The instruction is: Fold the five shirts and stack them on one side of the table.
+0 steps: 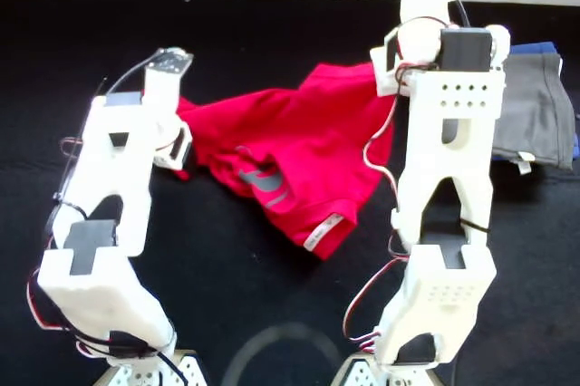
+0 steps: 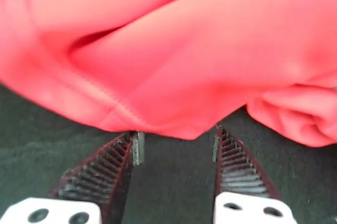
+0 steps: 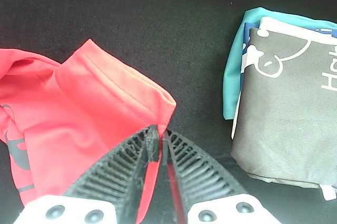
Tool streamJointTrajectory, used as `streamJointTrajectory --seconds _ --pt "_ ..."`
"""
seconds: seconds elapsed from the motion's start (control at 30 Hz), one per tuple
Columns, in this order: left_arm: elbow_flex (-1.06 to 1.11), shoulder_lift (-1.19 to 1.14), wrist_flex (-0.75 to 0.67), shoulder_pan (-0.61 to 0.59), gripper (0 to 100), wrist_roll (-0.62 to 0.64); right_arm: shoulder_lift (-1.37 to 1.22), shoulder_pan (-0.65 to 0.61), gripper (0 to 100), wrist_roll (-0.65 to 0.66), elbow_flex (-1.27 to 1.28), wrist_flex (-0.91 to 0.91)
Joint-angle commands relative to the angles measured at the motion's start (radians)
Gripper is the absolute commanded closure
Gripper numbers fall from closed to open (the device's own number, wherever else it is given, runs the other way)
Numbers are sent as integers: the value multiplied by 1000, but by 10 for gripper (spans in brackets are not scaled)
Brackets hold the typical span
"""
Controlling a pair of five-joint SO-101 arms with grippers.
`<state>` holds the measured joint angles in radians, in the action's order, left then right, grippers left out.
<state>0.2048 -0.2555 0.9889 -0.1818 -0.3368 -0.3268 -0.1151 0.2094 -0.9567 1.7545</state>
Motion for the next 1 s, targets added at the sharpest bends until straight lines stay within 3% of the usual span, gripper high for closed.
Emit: streamJointTrajectory --seconds 0.0,0.3,0.47,0.53,0.97 --pt "-42 -36 -17 28 778 3 61 -18 992 9 2 8" --pt "-245 -242 49 36 793 31 61 -30 992 9 2 8" --pt "-323 -257 147 35 997 31 61 -30 992 6 4 8" --pt "-364 -257 190 35 986 31 61 -30 992 5 4 8" --pt "-814 -99 738 -22 992 25 214 -44 992 3 88 10"
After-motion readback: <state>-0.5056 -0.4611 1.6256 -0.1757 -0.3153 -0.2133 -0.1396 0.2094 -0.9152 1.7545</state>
